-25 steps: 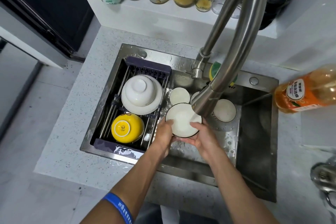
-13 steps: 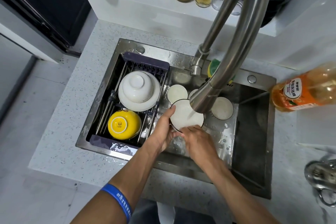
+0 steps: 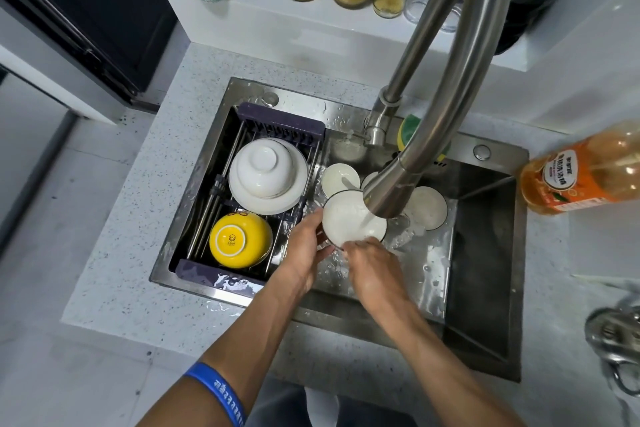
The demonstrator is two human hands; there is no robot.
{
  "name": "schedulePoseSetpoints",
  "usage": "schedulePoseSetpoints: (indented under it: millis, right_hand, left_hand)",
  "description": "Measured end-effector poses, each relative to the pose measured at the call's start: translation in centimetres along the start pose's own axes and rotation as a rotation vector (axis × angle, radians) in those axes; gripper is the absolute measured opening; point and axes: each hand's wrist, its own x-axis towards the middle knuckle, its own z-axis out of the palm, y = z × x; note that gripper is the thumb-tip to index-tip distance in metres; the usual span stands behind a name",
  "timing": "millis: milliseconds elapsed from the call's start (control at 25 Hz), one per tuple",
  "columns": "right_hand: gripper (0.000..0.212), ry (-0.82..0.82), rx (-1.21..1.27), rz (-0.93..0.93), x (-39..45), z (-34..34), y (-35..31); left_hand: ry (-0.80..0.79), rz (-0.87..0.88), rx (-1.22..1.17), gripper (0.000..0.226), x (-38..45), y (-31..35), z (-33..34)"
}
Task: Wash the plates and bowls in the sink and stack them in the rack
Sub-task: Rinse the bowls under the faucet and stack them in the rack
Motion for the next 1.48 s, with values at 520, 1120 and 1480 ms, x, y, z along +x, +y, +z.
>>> schedulePoseSetpoints:
  millis: [520,1120,1480]
  right_hand:
    - [0.032,0.021,-0.036,0.050,0.2,0.3,0.3]
    - [0.029,0.189,2.265,0.760,0.5,1.1,2.3]
    - [0.025,0.028,2.187,0.897,2.4,1.3,0.3]
  left_hand:
    - [0.016,-0.007,0.023,0.031,0.0,-0.8,-0.2]
    - [-0.209,0.200,0.482,0.039,1.0,-0.7,4.2]
    - [-0.273,0.158,0.738,0.090,0.4,1.4,-1.7]
